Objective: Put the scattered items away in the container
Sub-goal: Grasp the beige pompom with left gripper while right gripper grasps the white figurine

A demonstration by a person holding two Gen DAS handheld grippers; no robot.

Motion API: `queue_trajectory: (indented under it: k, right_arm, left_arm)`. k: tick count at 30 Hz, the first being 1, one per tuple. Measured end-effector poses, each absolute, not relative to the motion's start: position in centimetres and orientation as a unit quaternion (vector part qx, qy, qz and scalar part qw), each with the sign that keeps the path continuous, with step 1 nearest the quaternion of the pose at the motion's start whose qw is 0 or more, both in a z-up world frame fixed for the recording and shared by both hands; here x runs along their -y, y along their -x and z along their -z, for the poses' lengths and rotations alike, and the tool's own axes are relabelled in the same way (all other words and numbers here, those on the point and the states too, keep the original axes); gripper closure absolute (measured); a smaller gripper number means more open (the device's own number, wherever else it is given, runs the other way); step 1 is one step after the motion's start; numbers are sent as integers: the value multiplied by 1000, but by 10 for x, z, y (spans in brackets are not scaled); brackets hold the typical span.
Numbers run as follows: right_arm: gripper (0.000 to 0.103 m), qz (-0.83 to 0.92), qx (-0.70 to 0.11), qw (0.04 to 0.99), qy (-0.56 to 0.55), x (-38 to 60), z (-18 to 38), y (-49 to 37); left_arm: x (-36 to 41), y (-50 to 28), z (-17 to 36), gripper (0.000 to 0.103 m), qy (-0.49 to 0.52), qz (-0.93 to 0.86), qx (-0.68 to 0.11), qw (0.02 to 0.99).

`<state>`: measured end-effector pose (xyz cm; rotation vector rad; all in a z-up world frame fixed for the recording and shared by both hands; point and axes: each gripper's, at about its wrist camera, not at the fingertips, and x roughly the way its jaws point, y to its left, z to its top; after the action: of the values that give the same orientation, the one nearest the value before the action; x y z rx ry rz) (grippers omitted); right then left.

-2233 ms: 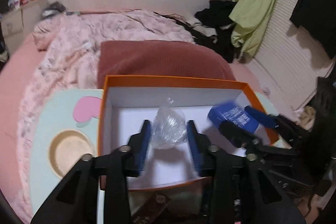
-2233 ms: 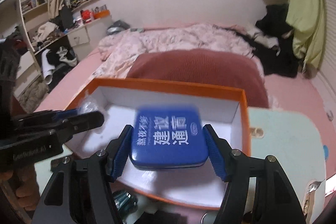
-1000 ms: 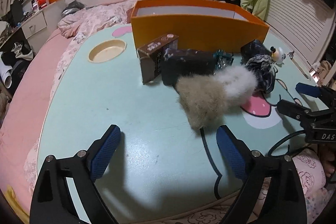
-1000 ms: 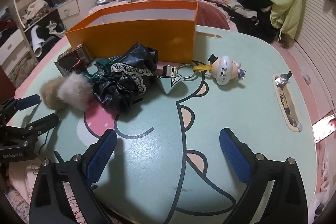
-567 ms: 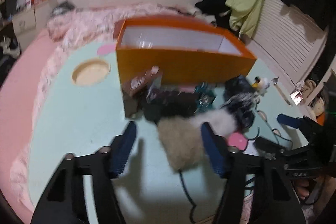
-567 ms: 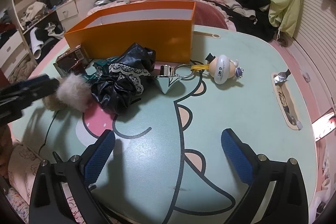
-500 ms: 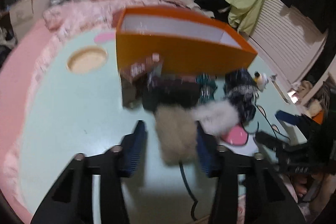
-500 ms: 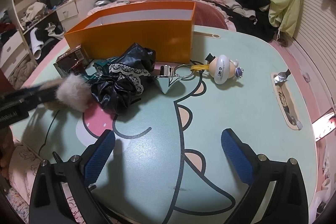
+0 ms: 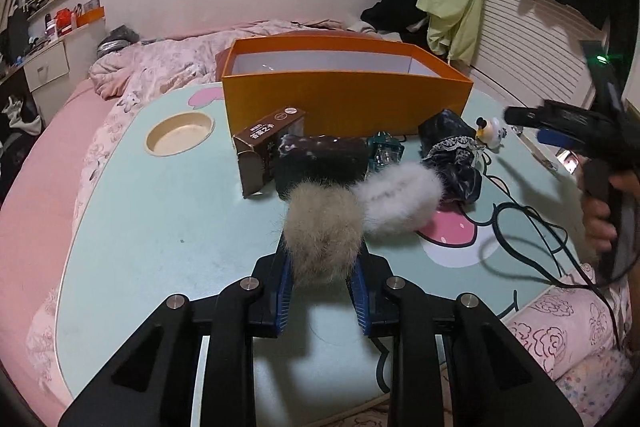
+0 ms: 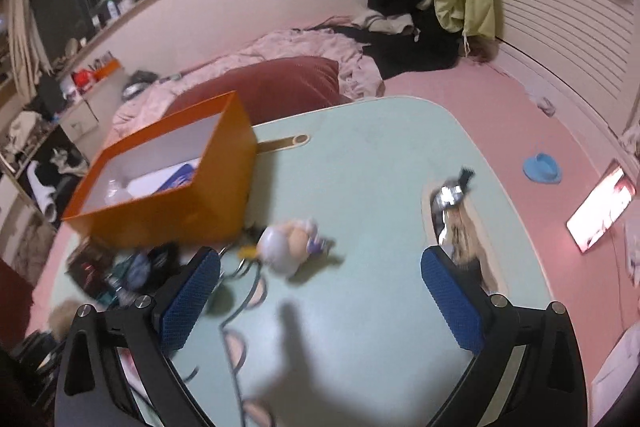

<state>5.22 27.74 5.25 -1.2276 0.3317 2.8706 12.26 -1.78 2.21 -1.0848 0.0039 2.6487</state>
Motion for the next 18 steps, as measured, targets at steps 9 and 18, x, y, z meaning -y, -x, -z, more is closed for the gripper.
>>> queue_trajectory:
  k: [9,18]
  right_arm:
    - [60,-902,11,-7,433,-243,-27,-10]
    - [60,-923,-33,-63,379,-245,-64,-37]
  left_arm:
    - [20,-125,-22,76,372,-917,9,141]
    - [30,-124,-39,76,356,-922,35,150]
